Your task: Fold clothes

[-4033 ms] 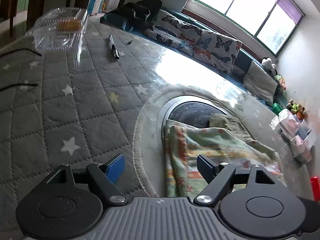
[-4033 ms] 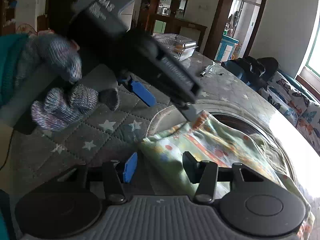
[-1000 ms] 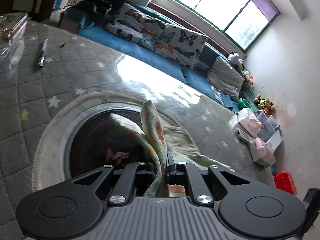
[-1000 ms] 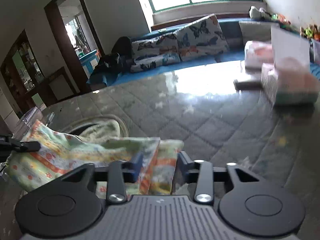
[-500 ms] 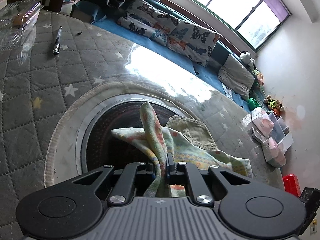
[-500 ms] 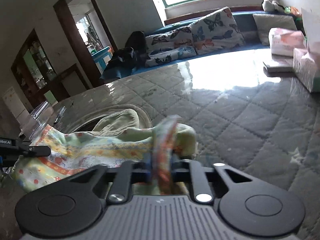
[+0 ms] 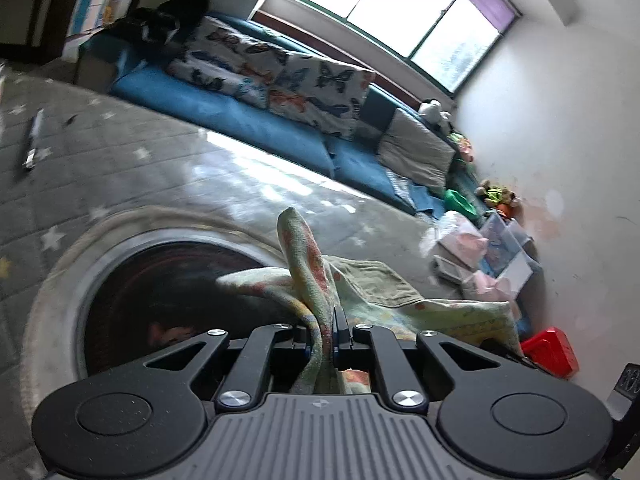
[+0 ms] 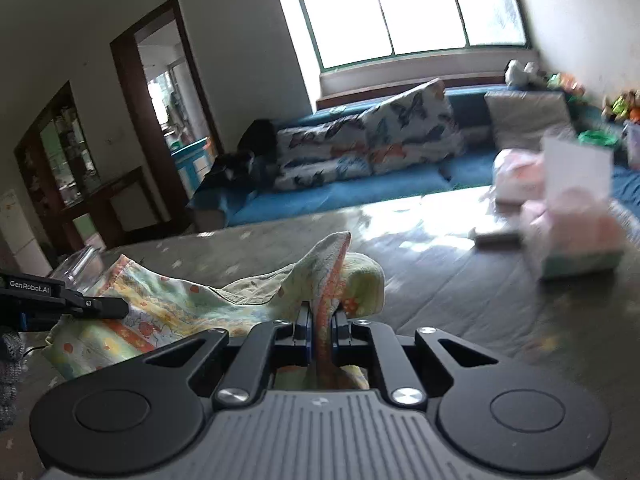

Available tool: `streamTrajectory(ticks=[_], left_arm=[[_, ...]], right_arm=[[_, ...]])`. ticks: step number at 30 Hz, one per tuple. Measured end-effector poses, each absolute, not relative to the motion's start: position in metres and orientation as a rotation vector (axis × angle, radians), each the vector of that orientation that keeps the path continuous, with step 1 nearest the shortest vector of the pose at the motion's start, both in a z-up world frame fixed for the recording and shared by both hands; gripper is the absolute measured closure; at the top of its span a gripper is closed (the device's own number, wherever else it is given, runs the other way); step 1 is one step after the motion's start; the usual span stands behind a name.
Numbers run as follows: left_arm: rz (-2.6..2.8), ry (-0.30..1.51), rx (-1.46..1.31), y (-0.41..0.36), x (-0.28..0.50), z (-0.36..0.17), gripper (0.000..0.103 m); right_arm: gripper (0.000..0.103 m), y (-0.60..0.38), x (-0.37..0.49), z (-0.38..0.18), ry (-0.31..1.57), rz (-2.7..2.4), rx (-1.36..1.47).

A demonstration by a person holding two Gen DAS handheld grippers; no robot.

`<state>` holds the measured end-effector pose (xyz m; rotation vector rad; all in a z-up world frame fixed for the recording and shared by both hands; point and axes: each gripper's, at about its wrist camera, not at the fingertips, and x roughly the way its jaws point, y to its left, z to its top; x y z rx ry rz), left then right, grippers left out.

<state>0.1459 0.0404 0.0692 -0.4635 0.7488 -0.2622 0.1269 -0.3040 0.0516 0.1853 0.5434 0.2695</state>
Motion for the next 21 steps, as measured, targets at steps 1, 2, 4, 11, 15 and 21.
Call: streamTrajectory(ticks=[1,2,4,11,15,21], left_arm=[[-0.273,0.747,-0.458,0.035,0.148,0.071,0.093],[-0.283,0.745,-0.452,0.03,0.151,0.073,0.093],[-0.304,0.745,-0.437,0.018,0.156,0.076,0.093],[-0.348,0.75,-0.379,-0.021,0.175,0.081,0.093],[-0.357,0.774,-0.356,-0.037,0.183,0.074,0.093],[-0.36,0.836,-0.327,-0.053,0.191,0.051,0.093]], right_arm=[[0.095,-0.308,0.125,0.056,0.535,0.253,0.177],[0.095,-0.313,0.124,0.059,0.529,0.239,0.172],[0.095,-0.321,0.121,0.065,0.518,0.215,0.166],[0.095,-0.348,0.116,0.076,0.489,0.147,0.162],[0.095,-0.363,0.12,0.07,0.506,0.115,0.17],[0.095,-0.377,0.123,0.049,0.561,0.081,0.183]])
